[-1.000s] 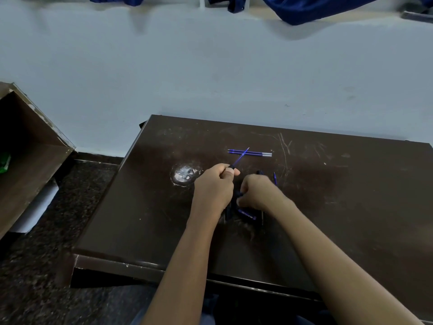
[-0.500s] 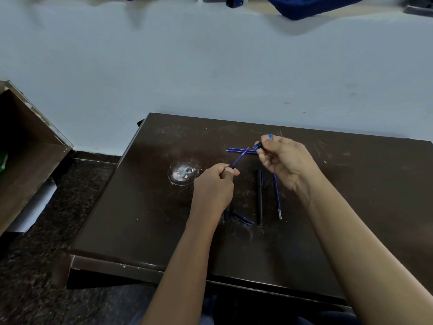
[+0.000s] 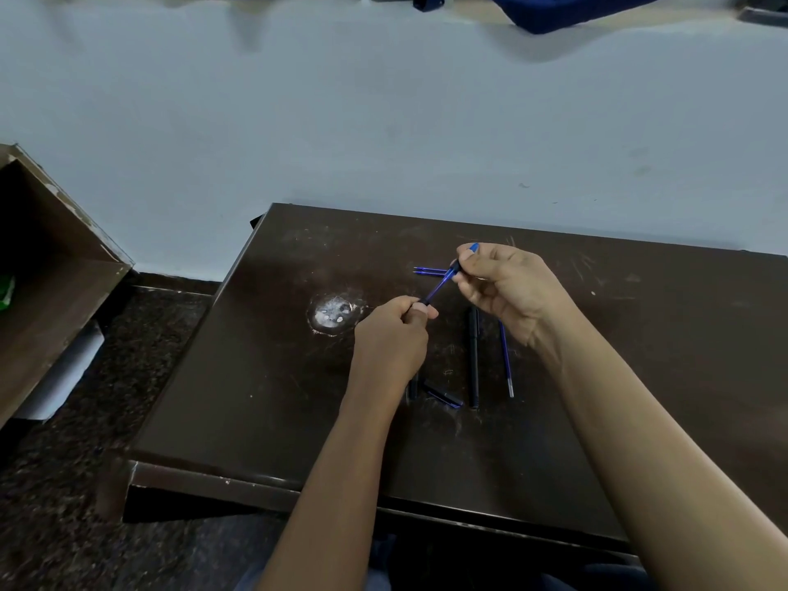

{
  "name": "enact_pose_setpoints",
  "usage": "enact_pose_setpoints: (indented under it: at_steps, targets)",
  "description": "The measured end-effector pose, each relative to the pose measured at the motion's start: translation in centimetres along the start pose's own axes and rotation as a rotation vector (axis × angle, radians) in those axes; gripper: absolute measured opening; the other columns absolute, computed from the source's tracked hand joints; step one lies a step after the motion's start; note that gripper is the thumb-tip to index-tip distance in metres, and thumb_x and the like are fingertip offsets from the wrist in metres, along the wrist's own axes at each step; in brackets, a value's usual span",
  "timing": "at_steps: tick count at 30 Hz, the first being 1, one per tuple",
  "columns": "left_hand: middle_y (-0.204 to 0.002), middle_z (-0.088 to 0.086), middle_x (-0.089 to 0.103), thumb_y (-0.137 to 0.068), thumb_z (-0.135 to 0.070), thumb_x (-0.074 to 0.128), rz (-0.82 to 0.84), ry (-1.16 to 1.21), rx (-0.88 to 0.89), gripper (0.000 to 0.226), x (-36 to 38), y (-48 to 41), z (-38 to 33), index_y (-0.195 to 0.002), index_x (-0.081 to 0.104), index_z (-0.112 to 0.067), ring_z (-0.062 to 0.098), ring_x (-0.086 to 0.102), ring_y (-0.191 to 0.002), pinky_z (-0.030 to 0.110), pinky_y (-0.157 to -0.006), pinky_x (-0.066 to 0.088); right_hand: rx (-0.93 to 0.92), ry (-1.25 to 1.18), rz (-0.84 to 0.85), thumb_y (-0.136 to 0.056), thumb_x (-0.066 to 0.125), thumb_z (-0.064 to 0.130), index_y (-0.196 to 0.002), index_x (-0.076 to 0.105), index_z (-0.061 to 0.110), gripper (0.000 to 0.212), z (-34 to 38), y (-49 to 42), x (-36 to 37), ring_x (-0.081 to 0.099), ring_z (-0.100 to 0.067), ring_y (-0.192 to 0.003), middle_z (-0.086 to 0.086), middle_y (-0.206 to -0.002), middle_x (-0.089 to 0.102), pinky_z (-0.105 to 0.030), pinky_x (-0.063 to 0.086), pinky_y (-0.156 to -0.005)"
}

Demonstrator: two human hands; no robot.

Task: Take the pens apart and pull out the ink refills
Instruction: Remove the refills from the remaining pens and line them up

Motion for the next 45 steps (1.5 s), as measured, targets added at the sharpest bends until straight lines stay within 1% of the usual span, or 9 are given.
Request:
enact_pose_setpoints:
  at_steps: [4, 13, 20, 25, 28, 32, 34, 39, 45]
  targets:
    - [-0.083, -0.005, 0.060, -0.098, -0.034, 0.043, 0.006, -0.016, -0.002, 0.029, 0.0, 0.1, -0.1, -0.097, 0.069, -0.021, 0.002, 0.050, -0.068, 0.015, -0.055, 0.037, -0.001, 0.093, 0.039, -0.089, 0.063, 0.006, -0.093, 0.067, 0.008, 0.006, -0.4, 0.4, 0.9, 0.063, -0.007, -0.066, -0.003, -0.078, 0.066, -0.016, 0.054, -0.062]
    - [-0.067, -0.008, 0.052, -0.098, -0.027, 0.039, 0.004, 0.019, -0.003, 0.034, -0.5, 0.3, -0.6, -0.087, 0.070, -0.018, 0.006, 0.045, -0.055, 0.021, -0.053, 0.038, -0.018, 0.093, 0.016, -0.090, 0.061, 0.006, -0.094, 0.066, 0.008, 0.007, 0.3, 1.1, 1.4, 0.063, -0.007, -0.066, -0.002, -0.078, 0.066, -0.015, 0.054, -0.063]
    - [-0.075, -0.002, 0.061, -0.094, -0.027, 0.048, 0.017, 0.067, 0.080, 0.022, -0.4, 0.5, -1.2, -0.088, 0.068, -0.019, 0.010, 0.055, -0.068, 0.020, -0.059, 0.043, -0.069, 0.122, -0.045, -0.091, 0.060, 0.005, -0.095, 0.067, 0.011, 0.011, 1.2, 1.9, 1.3, 0.062, -0.007, -0.071, -0.001, -0.081, 0.068, -0.019, 0.054, -0.067]
    - [-0.090, -0.001, 0.070, -0.098, -0.049, 0.032, 0.046, 0.105, 0.065, 0.050, -0.1, 0.5, -1.5, -0.085, 0.072, -0.023, 0.006, 0.059, -0.082, 0.019, -0.067, 0.040, -0.053, 0.041, -0.105, -0.089, 0.062, 0.007, -0.096, 0.069, 0.012, 0.011, 0.7, 3.0, 0.9, 0.062, -0.008, -0.071, -0.002, -0.083, 0.070, -0.023, 0.053, -0.068]
    - [-0.093, 0.008, 0.072, -0.098, -0.038, 0.041, 0.040, 0.036, 0.117, 0.037, 0.0, 0.5, -1.8, -0.081, 0.072, -0.026, 0.007, 0.056, -0.074, 0.021, -0.064, 0.039, -0.069, -0.022, -0.156, -0.089, 0.061, 0.005, -0.100, 0.069, 0.010, 0.014, -0.2, 3.9, 0.2, 0.063, -0.008, -0.074, -0.003, -0.084, 0.070, -0.023, 0.054, -0.071]
    - [-0.089, -0.007, 0.071, -0.091, -0.027, 0.057, 0.016, -0.031, 0.209, 0.016, -0.3, 0.4, -1.8, -0.082, 0.069, -0.027, 0.005, 0.062, -0.088, 0.016, -0.070, 0.042, -0.057, -0.066, -0.175, -0.090, 0.059, 0.004, -0.103, 0.067, 0.006, 0.015, -1.8, 4.3, -0.5, 0.063, -0.007, -0.072, -0.002, -0.079, 0.068, -0.023, 0.055, -0.073]
    - [-0.087, -0.009, 0.069, -0.089, -0.025, 0.061, 0.015, -0.070, 0.241, 0.006, -0.4, 0.5, -2.1, -0.085, 0.065, -0.026, 0.003, 0.061, -0.084, 0.010, -0.065, 0.039, -0.040, -0.061, -0.157, -0.090, 0.061, 0.006, -0.101, 0.066, 0.004, 0.013, -2.1, 4.1, -0.5, 0.063, -0.007, -0.069, -0.002, -0.076, 0.067, -0.022, 0.054, -0.072]
    - [-0.069, -0.004, 0.059, -0.100, -0.036, 0.040, 0.016, -0.093, 0.201, 0.036, 0.0, 0.4, -2.1, -0.082, 0.067, -0.021, 0.005, 0.050, -0.062, 0.015, -0.053, 0.034, -0.052, -0.034, -0.134, -0.089, 0.065, 0.012, -0.093, 0.067, 0.007, 0.006, -1.1, 3.4, -0.7, 0.064, -0.008, -0.071, -0.002, -0.077, 0.068, -0.022, 0.055, -0.073]
    - [-0.083, -0.012, 0.064, -0.089, -0.020, 0.062, -0.050, -0.024, 0.264, 0.007, -1.0, 0.6, -2.4, -0.092, 0.066, -0.024, 0.000, 0.058, -0.078, 0.013, -0.066, 0.043, -0.035, -0.033, -0.112, -0.088, 0.065, 0.010, -0.085, 0.068, 0.011, 0.004, -1.3, 3.1, -0.2, 0.064, -0.010, -0.072, -0.001, -0.074, 0.067, -0.024, 0.054, -0.072]
Point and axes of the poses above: each hand's wrist, its own y-axis away from the middle knuckle, its own x-axis out of the palm, z = x × y, the point moved 9 cm from there along -y, towards the middle knuckle
